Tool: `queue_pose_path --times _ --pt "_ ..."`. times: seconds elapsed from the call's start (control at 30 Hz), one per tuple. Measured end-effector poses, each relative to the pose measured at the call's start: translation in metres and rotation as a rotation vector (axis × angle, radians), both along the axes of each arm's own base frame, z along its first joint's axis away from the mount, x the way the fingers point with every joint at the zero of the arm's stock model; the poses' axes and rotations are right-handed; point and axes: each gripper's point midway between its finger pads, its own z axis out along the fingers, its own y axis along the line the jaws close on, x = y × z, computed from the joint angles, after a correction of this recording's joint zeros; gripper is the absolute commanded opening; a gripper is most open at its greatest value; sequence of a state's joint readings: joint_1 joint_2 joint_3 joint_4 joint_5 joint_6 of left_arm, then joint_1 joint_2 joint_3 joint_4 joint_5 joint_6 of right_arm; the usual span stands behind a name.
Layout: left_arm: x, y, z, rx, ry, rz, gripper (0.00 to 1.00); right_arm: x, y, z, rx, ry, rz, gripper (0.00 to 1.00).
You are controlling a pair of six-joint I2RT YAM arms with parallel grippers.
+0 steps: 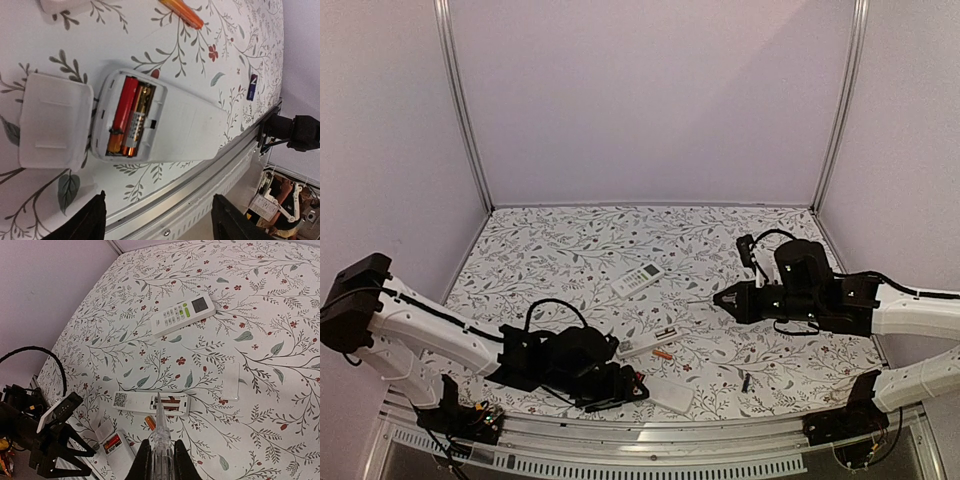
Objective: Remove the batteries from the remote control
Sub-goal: Move the remote control without the battery cover to the center of the board.
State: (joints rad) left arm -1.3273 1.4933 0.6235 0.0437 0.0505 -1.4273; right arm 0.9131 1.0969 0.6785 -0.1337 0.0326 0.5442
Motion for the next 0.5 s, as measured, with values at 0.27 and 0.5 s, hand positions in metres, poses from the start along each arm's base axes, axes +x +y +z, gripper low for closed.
queue_pose_path --times 0.27,0.5 --pt "0.011 -0.005 -0.016 0.031 0.011 -0.020 0.70 0.001 0.000 0.000 0.013 0.007 -0.011 0.00" --pt "0.030 -0.019 -0.016 0.035 -0.031 -0.038 0.70 0.002 -0.001 0.003 0.020 -0.002 -0.021 0.00"
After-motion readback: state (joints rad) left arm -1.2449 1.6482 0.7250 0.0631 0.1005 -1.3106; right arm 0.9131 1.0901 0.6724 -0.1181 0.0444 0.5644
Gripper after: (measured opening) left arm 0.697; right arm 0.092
